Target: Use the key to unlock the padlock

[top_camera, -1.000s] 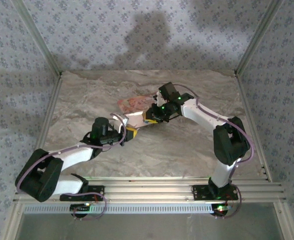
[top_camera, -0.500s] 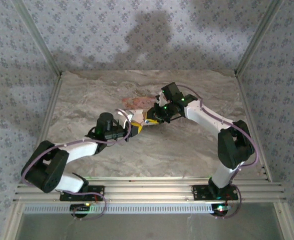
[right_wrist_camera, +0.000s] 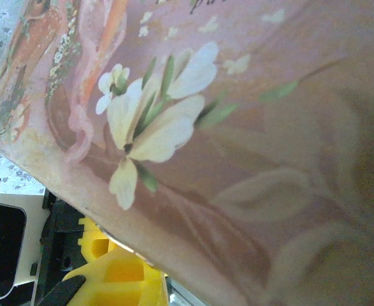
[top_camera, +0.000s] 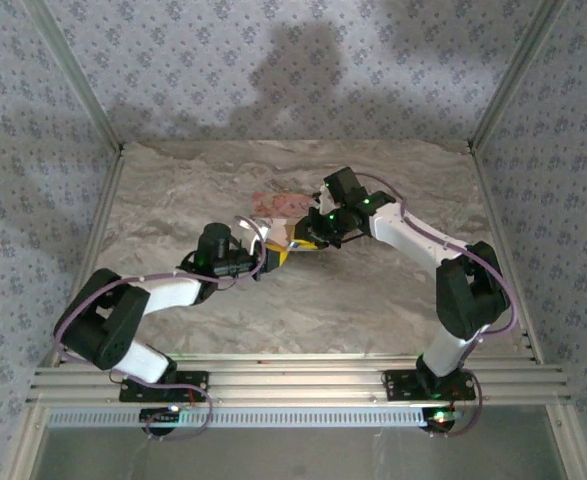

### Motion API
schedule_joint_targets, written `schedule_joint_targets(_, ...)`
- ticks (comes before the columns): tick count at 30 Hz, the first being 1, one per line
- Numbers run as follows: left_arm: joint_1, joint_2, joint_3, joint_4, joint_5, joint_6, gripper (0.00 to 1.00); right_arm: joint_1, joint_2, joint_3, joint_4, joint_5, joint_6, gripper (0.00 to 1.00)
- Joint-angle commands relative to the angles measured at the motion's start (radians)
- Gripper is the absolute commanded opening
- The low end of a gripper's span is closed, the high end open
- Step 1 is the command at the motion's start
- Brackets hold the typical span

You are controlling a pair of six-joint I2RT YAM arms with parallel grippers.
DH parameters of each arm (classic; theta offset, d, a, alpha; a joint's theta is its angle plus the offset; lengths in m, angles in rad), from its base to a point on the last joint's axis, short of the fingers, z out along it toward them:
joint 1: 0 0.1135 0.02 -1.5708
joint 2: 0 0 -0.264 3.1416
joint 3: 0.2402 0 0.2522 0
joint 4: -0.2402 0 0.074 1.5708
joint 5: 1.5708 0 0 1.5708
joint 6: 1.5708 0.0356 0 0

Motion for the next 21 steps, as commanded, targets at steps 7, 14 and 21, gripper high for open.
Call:
schedule_joint_targets(7, -0.005, 0.014, 0.029, 0.041, 0.041, -0.005, 0.0, -0.01, -0.058, 0.004, 0.075, -0.059, -0.005, 0.0)
schedule_joint_targets(14, -0.006, 0.015, 0.018, 0.076, 0.021, -0.031, 0.0, -0.017, -0.05, -0.004, 0.078, -0.063, -0.007, 0.0)
schedule_joint_targets(21, -0.006, 0.001, -0.006, 0.099, 0.009, -0.031, 0.0, -0.019, -0.053, -0.013, 0.085, -0.062, -0.001, 0.0)
